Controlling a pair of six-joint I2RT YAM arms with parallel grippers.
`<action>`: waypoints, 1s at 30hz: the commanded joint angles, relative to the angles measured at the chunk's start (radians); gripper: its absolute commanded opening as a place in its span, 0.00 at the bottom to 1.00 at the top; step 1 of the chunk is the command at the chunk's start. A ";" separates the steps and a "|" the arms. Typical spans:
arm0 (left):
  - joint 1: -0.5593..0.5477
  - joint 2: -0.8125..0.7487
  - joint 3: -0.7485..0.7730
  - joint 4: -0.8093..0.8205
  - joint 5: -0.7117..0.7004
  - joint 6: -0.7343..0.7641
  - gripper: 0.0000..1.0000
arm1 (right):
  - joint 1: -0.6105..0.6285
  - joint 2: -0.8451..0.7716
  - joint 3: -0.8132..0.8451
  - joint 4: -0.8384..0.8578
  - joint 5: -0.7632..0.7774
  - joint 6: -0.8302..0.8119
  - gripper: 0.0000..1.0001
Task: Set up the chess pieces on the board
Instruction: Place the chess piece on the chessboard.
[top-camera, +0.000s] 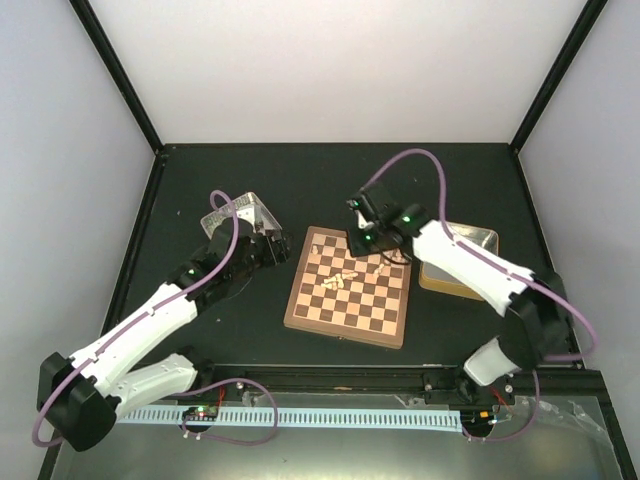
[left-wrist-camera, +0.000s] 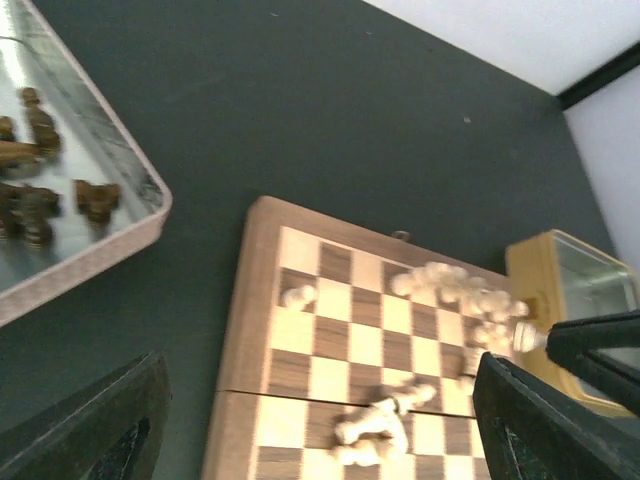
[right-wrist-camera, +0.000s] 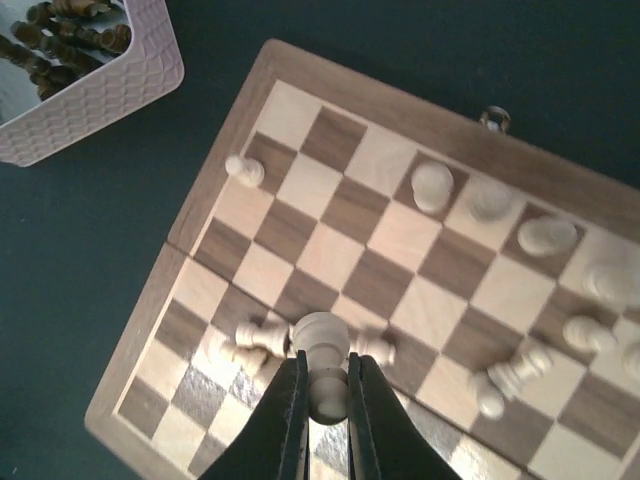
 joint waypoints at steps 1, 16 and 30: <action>0.032 0.006 -0.008 -0.071 -0.094 0.058 0.84 | 0.035 0.177 0.187 -0.144 0.064 -0.075 0.01; 0.101 0.011 -0.100 -0.009 -0.012 0.055 0.80 | 0.086 0.571 0.531 -0.276 0.131 -0.109 0.01; 0.110 0.056 -0.092 -0.013 0.049 0.056 0.78 | 0.085 0.703 0.646 -0.305 0.171 -0.102 0.07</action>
